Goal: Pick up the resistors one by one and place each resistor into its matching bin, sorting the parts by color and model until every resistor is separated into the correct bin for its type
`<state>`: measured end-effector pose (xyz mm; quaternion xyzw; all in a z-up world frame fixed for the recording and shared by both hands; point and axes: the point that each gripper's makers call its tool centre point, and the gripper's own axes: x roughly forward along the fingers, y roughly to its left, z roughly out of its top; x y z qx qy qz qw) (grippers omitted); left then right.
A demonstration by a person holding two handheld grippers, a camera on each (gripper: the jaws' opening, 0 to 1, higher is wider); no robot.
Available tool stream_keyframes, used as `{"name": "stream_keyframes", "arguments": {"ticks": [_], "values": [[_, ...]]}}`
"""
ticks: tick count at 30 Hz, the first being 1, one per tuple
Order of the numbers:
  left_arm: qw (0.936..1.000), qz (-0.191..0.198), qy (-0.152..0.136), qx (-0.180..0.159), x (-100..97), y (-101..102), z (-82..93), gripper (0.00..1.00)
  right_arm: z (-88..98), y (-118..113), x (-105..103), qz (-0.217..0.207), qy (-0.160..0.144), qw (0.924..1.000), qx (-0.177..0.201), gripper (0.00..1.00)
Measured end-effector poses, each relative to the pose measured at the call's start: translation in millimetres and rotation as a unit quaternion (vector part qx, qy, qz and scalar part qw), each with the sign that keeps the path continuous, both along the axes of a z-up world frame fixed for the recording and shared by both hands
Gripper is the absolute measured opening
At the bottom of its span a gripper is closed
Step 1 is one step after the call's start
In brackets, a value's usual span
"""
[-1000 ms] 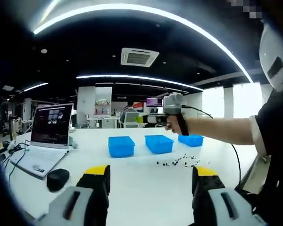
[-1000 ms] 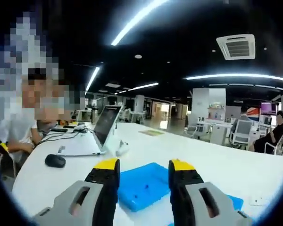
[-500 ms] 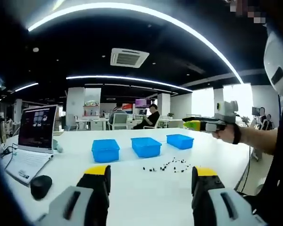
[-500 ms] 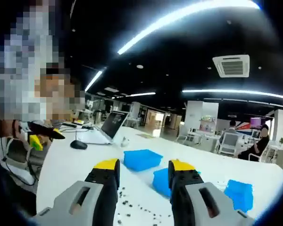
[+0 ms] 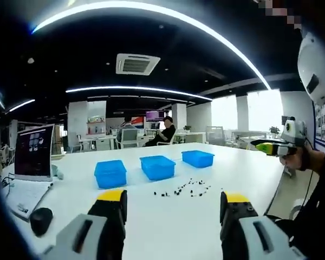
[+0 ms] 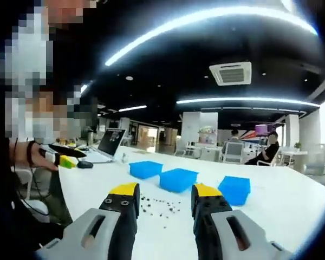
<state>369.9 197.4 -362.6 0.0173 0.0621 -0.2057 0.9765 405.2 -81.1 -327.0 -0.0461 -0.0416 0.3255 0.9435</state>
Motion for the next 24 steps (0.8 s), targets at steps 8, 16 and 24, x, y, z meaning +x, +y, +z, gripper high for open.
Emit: {"name": "stream_keyframes", "arguments": {"ticks": [8,16,24], "values": [[0.9996,-0.022,0.010,-0.011,-9.5,-5,-1.7,0.71,0.1,11,13,0.041,0.028,0.9985,-0.025,0.40],[0.9986,-0.043,0.030,-0.001,-16.4,-8,-13.3,0.71,-7.3,42,30,0.152,0.100,0.9779,-0.103,0.38],[0.9972,-0.052,0.053,0.008,-21.1,-6,-28.9,0.71,-34.0,77,48,0.241,0.143,0.9281,-0.245,0.38]]}}
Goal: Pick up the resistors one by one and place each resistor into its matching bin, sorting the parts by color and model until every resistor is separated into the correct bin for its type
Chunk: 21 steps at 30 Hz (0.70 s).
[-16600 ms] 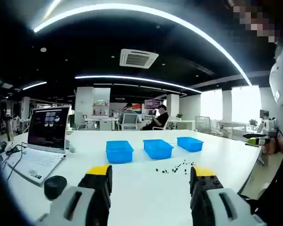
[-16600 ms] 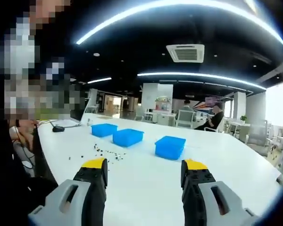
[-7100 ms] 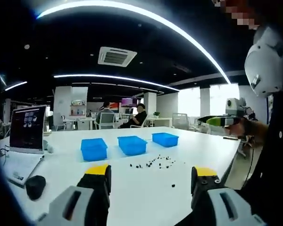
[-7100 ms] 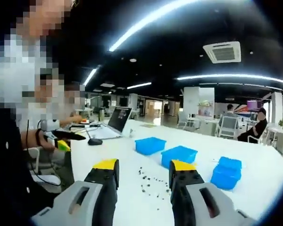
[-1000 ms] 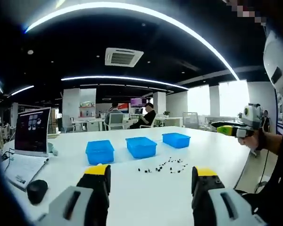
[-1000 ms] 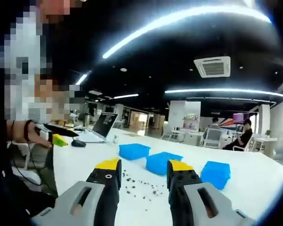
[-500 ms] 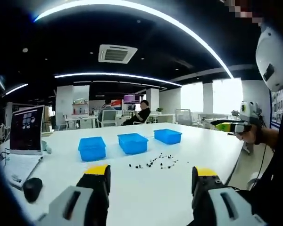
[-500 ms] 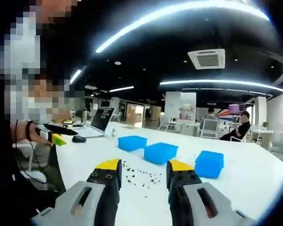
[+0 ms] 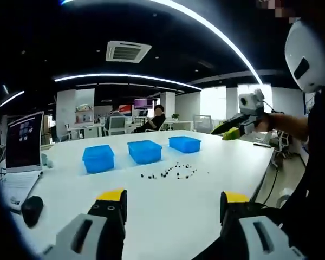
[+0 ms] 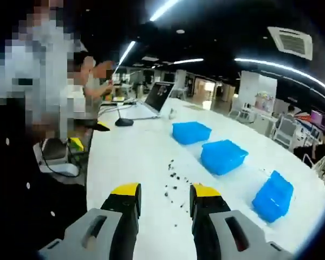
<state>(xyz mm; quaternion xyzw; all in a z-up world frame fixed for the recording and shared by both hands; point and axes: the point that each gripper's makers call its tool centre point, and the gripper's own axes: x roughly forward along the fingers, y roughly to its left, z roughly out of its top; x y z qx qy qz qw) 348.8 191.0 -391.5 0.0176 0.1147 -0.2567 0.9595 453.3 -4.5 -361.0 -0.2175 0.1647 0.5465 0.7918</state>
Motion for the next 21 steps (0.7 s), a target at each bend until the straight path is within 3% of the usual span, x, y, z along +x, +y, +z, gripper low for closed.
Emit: {"name": "stream_keyframes", "arguments": {"ticks": [3,5,6,11,12,17,21], "values": [[0.9999,-0.008,0.007,0.006,-2.8,1,-3.0,0.71,-19.2,12,7,0.028,0.018,0.9976,-0.061,0.39],[0.9998,-0.012,0.011,0.014,-4.2,3,-5.3,0.71,-35.1,19,6,0.055,0.044,0.9920,-0.105,0.38],[0.9997,-0.012,0.011,0.015,-4.3,3,-5.6,0.71,-37.0,20,7,0.057,0.046,0.9912,-0.110,0.38],[0.9993,-0.021,0.021,0.024,-8.8,9,-9.8,0.71,-68.3,39,12,0.103,0.069,0.9731,-0.194,0.34],[0.9992,-0.021,0.022,0.027,-9.4,9,-10.6,0.71,-76.1,42,10,0.117,0.073,0.9668,-0.215,0.34],[0.9988,-0.023,0.028,0.032,-12.9,12,-15.6,0.71,-97.2,55,10,0.130,0.090,0.9538,-0.255,0.30],[0.9983,-0.026,0.035,0.038,-15.9,12,-19.6,0.70,-112.0,55,19,0.135,0.086,0.9432,-0.291,0.27]]}}
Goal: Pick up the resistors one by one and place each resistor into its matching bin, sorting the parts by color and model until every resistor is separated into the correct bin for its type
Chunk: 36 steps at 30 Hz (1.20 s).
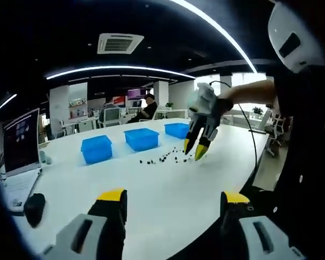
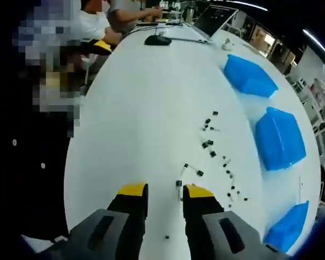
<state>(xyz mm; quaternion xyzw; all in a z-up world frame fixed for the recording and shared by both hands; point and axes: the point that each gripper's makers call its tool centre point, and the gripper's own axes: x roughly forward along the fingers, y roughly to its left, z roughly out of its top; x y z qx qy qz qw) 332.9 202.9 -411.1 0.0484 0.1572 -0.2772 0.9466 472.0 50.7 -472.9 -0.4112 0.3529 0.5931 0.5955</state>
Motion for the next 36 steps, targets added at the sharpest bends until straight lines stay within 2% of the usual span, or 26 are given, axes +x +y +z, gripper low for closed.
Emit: {"name": "stream_keyframes", "arguments": {"ticks": [8,13,16,22,24,26,28,30,32,33,36], "values": [[1.0000,0.004,0.004,0.000,-2.4,5,-2.4,0.70,-12.1,1,9,-0.004,0.012,0.9995,-0.029,0.20],[1.0000,0.007,0.007,-0.001,-2.6,8,-3.8,0.70,-11.8,1,11,-0.017,0.023,0.9991,-0.031,0.15],[0.9999,0.007,0.008,0.000,-3.0,7,-4.7,0.70,-11.9,0,14,-0.022,0.017,0.9990,-0.036,0.07],[0.9998,0.018,-0.002,-0.005,0.1,8,1.5,0.70,-11.4,0,10,-0.009,-0.016,0.9991,-0.037,0.07],[0.9996,0.026,-0.008,-0.008,2.8,12,5.6,0.70,-8.3,1,5,-0.026,-0.001,0.9995,-0.017,0.07],[0.9992,0.036,-0.015,-0.010,5.5,16,10.0,0.70,8.7,5,5,-0.048,-0.008,0.9981,0.037,0.07],[0.9991,0.037,-0.017,-0.015,5.8,16,13.2,0.70,20.6,4,5,-0.060,-0.013,0.9961,0.064,0.07],[0.9988,0.038,-0.023,-0.019,6.7,15,18.0,0.70,45.5,3,3,-0.082,-0.023,0.9891,0.120,0.07],[0.9986,0.040,-0.030,-0.016,8.2,15,22.7,0.70,70.6,1,4,-0.107,-0.041,0.9773,0.178,0.07],[0.9983,0.044,-0.035,-0.016,9.6,16,26.0,0.70,84.2,0,4,-0.119,-0.052,0.9688,0.211,0.06],[0.9965,0.056,-0.056,-0.028,14.2,18,39.1,0.70,122.4,-4,-2,-0.157,-0.080,0.9341,0.310,0.07]]}}
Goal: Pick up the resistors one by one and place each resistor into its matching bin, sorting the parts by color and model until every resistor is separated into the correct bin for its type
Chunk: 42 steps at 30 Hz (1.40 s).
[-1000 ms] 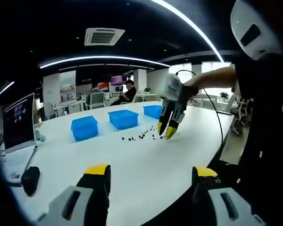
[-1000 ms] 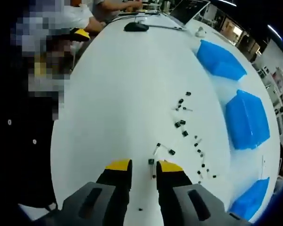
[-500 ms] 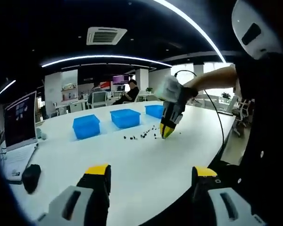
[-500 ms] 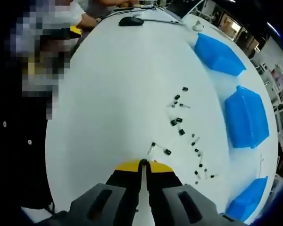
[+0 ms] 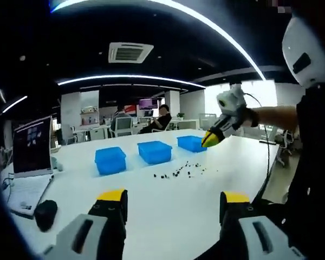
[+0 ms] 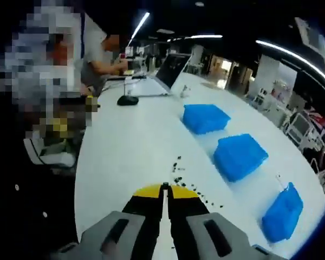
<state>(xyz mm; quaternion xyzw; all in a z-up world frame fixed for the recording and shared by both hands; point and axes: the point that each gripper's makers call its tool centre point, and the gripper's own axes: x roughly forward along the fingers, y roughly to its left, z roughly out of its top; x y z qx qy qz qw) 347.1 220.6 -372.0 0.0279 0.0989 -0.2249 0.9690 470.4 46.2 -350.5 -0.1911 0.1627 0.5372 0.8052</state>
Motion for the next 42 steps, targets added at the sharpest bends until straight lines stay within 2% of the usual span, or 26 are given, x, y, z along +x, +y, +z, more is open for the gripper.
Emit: {"name": "stream_keyframes", "arguments": {"ticks": [1,3,4,8,11,14,17,18,20,24,28,31,35,37,39,42], "values": [[0.9999,0.006,-0.008,-0.005,1.6,1,5.2,0.70,12.2,-1,-3,-0.007,-0.017,0.9992,0.036,0.07],[0.9996,0.013,-0.022,-0.013,3.3,2,14.0,0.70,25.1,-8,-10,-0.033,-0.036,0.9954,0.083,0.06],[0.9992,0.022,-0.028,-0.017,4.8,4,19.0,0.70,33.8,-11,-16,-0.042,-0.054,0.9908,0.117,0.06],[0.9976,0.045,-0.049,-0.021,7.2,10,30.3,0.70,44.1,-19,-27,-0.087,-0.064,0.9764,0.187,0.06],[0.9963,0.059,-0.057,-0.025,8.4,14,34.3,0.70,47.7,-19,-29,-0.109,-0.065,0.9667,0.222,0.06],[0.9953,0.071,-0.060,-0.027,9.1,20,35.1,0.70,51.3,-8,-24,-0.107,-0.063,0.9637,0.237,0.06],[0.9943,0.083,-0.064,-0.019,9.1,25,35.2,0.70,62.4,18,-11,-0.088,-0.068,0.9629,0.246,0.06],[0.9938,0.087,-0.066,-0.019,9.0,28,35.7,0.70,68.7,30,-8,-0.067,-0.070,0.9627,0.253,0.06],[0.9923,0.101,-0.070,-0.016,9.5,34,37.7,0.70,78.0,48,5,-0.055,-0.057,0.9606,0.266,0.06],[0.9899,0.117,-0.077,-0.024,9.3,42,42.2,0.70,89.5,88,38,-0.035,-0.070,0.9639,0.255,0.06],[0.9874,0.135,-0.079,-0.023,10.1,51,42.8,0.70,90.9,135,80,-0.028,-0.080,0.9691,0.232,0.06],[0.9850,0.151,-0.075,-0.036,13.3,55,40.1,0.70,83.9,166,126,-0.046,-0.083,0.9739,0.206,0.06],[0.9834,0.161,-0.074,-0.040,14.7,58,38.5,0.70,71.8,195,164,-0.064,-0.085,0.9771,0.184,0.06],[0.9828,0.164,-0.073,-0.043,14.5,59,38.2,0.70,61.9,211,190,-0.073,-0.078,0.9795,0.171,0.06],[0.9825,0.167,-0.072,-0.040,13.5,62,37.6,0.70,50.7,219,205,-0.090,-0.080,0.9819,0.146,0.06],[0.9813,0.175,-0.072,-0.038,10.8,70,38.2,0.69,38.0,232,215,-0.096,-0.070,0.9836,0.136,0.06]]}}
